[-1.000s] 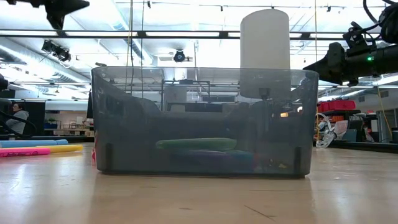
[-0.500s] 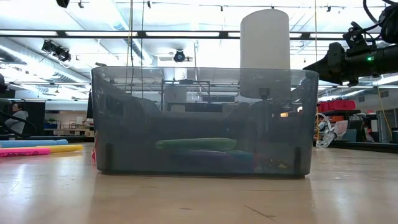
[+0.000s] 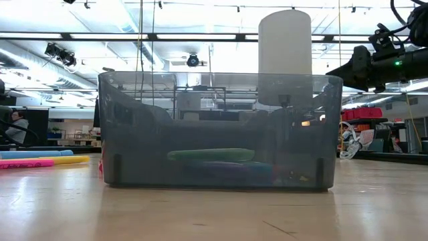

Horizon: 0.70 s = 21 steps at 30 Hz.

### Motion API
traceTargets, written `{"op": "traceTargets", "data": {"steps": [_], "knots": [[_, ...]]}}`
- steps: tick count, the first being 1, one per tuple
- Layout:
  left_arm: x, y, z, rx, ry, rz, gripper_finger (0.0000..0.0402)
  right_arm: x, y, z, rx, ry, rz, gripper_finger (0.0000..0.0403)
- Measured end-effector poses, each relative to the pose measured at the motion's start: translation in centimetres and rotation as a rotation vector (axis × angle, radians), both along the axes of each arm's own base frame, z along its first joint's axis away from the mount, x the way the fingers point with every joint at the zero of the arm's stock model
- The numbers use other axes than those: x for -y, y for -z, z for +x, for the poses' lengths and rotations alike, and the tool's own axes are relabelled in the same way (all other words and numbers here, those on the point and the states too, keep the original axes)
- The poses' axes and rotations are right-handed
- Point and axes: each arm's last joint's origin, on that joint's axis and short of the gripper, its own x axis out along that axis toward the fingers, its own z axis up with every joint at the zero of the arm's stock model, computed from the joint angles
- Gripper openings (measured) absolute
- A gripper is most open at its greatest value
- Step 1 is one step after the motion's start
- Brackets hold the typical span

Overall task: Pick & Place Markers
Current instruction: Put the blue highlighter pen into the gray bin

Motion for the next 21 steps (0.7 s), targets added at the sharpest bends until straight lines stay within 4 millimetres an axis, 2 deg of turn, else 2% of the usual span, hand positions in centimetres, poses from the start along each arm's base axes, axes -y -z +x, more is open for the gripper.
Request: {"op": "traceTargets", "data": {"steps": [9, 21], "knots": [[0.0, -1.3, 1.8, -0.084, -0.043, -0.187, 0.0211, 0.0, 0.0, 0.0, 0.0, 0.0, 0.0, 0.0251], [0.1, 0.0, 3.6, -0.278, -0.155, -0.483, 0.0211, 0.0, 0.0, 0.0, 0.0, 0.0, 0.0, 0.0251]]}}
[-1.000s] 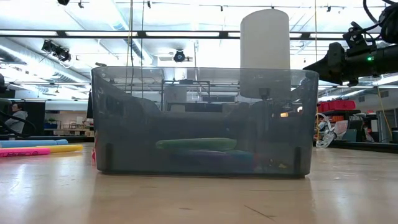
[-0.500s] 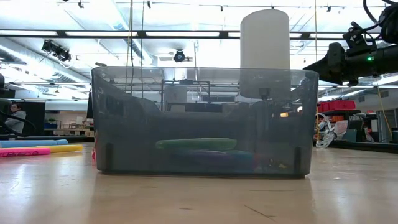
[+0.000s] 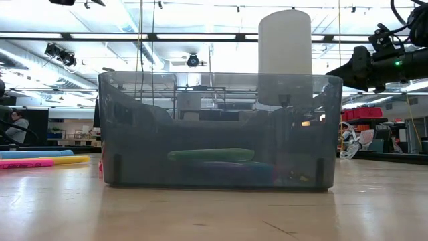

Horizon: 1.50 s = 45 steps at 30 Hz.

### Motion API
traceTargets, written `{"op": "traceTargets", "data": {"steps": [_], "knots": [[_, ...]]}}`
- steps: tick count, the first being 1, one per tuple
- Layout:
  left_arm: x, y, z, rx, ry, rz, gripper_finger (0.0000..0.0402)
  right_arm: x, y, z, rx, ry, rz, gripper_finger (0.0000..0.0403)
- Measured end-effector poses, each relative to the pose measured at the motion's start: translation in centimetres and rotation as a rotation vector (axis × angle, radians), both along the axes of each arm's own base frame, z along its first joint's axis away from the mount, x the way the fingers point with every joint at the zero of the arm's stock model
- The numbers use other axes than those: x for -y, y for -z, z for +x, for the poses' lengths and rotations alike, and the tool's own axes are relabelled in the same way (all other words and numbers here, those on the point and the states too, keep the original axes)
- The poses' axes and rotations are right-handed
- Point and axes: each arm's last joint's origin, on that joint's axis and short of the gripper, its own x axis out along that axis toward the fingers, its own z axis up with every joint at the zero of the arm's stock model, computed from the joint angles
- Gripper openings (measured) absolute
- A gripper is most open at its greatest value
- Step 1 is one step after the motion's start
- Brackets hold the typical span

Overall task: Pick & Place Markers
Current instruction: Put the blue highlighter pen into the gray bin

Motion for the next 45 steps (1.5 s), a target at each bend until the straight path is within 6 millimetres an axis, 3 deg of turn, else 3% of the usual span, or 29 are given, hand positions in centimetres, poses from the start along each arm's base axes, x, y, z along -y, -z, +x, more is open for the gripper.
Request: {"op": "traceTargets", "data": {"steps": [10, 24, 45], "knots": [[0.2, 2.2, 1.6, -0.234, -0.058, -0.188, 0.0211, 0.0, 0.0, 0.0, 0.0, 0.001, 0.0, 0.0251], [0.2, 4.4, 3.4, -0.512, -0.119, -0.254, 0.0211, 0.0, 0.0, 0.0, 0.0, 0.0, 0.0, 0.0251], [0.2, 5.8, 4.8, -0.677, -0.127, -0.262, 0.0211, 0.0, 0.0, 0.0, 0.0, 0.0, 0.0, 0.0251]]}}
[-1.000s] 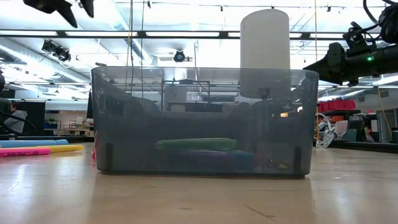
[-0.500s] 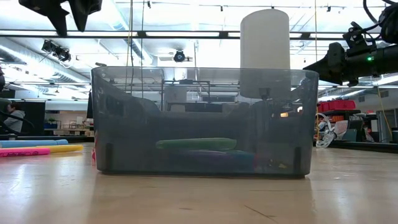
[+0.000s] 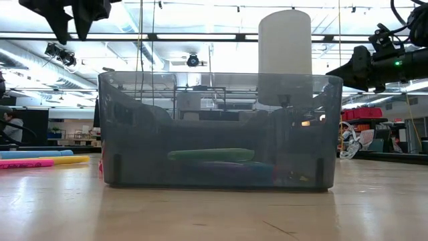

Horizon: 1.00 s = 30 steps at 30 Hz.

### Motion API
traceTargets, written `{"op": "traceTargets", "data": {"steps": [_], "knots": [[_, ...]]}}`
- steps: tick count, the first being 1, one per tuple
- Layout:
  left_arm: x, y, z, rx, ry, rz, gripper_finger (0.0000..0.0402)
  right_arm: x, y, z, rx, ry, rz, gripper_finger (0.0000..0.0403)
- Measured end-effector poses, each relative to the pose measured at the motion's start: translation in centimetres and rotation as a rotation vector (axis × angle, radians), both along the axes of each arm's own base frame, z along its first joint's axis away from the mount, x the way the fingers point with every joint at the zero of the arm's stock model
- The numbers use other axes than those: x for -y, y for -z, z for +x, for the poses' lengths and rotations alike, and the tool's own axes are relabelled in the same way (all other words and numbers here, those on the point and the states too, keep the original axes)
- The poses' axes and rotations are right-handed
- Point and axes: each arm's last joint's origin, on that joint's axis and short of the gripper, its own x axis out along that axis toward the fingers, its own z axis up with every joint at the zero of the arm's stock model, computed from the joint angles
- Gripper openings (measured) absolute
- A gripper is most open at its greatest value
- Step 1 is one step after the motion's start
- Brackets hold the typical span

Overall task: Pick & Place Markers
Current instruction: Put the blue highlighter pen into the gray bin

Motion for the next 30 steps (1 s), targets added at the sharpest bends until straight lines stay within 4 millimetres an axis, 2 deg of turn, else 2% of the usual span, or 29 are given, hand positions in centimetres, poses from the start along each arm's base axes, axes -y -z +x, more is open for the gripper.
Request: {"op": "traceTargets", "data": {"steps": [12, 19, 30], "knots": [[-0.3, 1.0, 1.4, -0.07, -0.005, 0.046, 0.0211, 0.0, 0.0, 0.0, 0.0, 0.0, 0.0, 0.0251], [-0.2, 4.1, 1.3, -0.164, 0.001, -0.005, 0.0226, 0.0, 0.0, 0.0, 0.0, 0.0, 0.0, 0.0251], [-0.2, 7.3, 1.3, -0.214, 0.001, 0.007, 0.0245, 0.0, 0.0, 0.0, 0.0, 0.0, 0.0, 0.0251]]}}
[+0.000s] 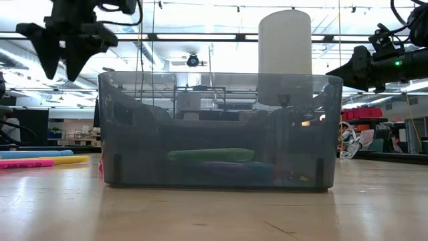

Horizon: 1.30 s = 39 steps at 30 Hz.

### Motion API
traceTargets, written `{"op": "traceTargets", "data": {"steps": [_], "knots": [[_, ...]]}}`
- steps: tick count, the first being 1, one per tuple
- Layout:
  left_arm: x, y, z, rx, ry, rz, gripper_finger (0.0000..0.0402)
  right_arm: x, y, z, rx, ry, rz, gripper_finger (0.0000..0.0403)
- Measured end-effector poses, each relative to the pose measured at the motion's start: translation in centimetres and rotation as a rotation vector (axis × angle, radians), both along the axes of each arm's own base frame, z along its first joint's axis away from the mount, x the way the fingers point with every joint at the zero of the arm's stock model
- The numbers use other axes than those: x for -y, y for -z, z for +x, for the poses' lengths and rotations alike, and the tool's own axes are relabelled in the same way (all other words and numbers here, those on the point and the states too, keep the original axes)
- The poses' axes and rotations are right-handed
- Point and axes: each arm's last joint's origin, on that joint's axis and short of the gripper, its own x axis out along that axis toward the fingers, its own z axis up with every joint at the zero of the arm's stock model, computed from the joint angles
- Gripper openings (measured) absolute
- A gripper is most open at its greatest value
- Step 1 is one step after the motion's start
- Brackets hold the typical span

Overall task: Pick & Place Markers
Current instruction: Put the blue highlighter pen into the gray bin

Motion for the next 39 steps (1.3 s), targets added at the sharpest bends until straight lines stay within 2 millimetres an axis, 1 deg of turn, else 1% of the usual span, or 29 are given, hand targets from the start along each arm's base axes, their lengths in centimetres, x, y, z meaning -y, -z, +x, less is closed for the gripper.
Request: {"op": "traceTargets", "data": {"steps": [7, 13, 20, 25, 33, 39], "knots": [[0.1, 2.3, -0.3, -0.034, 0.003, -0.003, 0.0245, 0.0, 0.0, 0.0, 0.0, 0.0, 0.0, 0.0251], [0.1, 4.3, 0.0, 0.0, 0.003, -0.001, 0.024, 0.0, 0.0, 0.0, 0.0, 0.0, 0.0, 0.0251], [0.1, 6.3, -0.5, -0.02, 0.003, -0.006, 0.0239, 0.0, 0.0, 0.0, 0.0, 0.0, 0.0, 0.0251], [0.1, 7.3, -0.8, -0.027, 0.005, -0.015, 0.0239, 0.0, 0.0, 0.0, 0.0, 0.0, 0.0, 0.0251], [0.1, 9.4, 0.2, -0.051, 0.004, -0.021, 0.0238, 0.0, 0.0, 0.0, 0.0, 0.0, 0.0, 0.0251], [0.1, 10.6, 0.8, -0.061, 0.01, -0.013, 0.0238, 0.0, 0.0, 0.0, 0.0, 0.0, 0.0, 0.0251]]}}
